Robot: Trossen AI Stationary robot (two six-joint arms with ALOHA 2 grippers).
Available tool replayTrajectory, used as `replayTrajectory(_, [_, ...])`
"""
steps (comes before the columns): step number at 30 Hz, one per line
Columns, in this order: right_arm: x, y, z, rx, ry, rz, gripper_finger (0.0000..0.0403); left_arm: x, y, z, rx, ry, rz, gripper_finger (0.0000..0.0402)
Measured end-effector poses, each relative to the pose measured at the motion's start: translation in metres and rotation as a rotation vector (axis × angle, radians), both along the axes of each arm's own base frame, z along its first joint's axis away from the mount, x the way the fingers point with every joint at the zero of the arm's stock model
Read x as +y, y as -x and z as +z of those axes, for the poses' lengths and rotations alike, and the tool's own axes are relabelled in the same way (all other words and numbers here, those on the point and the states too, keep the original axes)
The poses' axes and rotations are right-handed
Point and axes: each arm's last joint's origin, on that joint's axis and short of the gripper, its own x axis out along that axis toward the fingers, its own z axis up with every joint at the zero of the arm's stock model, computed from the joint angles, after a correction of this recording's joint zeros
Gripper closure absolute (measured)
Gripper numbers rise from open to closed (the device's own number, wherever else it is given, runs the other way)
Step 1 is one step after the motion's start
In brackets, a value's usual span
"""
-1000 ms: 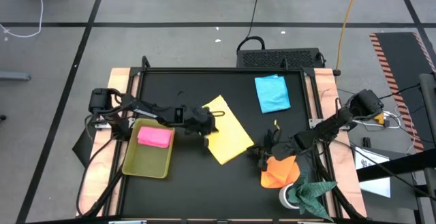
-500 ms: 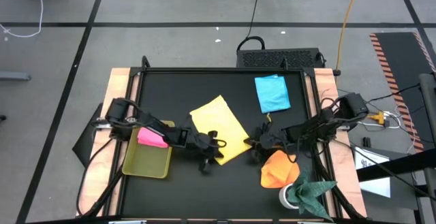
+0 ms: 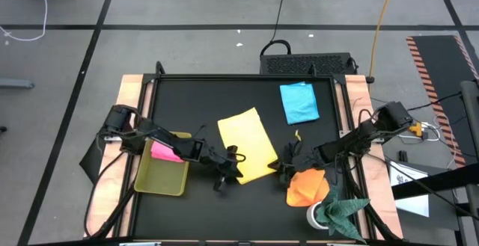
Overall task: Fold microfiber towels
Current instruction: Fold the yellow microfiber towel
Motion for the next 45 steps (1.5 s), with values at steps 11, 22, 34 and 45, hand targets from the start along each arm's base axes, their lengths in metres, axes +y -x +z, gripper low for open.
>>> replayTrajectory(11, [-0.008,-0.003,-0.026,0.097,0.044,-0.068,0.0403,-0.02,0.002,-0.036,0.06,-0.094,-0.027,0.0397])
replayTrajectory(22, [0.03,0.005,-0.01,-0.018,0.012,-0.059,0.0403,-0.029,0.023,-0.004,0.129,-0.145,-0.072,0.0398])
replayTrajectory(34, [0.043,0.003,0.0,-0.106,0.05,0.011,0.0403,-0.068,0.037,-0.012,0.01,-0.447,-0.264,0.0246])
replayTrajectory(45, [0.044,0.002,0.002,-0.124,0.056,0.023,0.0403,-0.073,0.033,-0.03,0.001,-0.576,-0.135,0.0228])
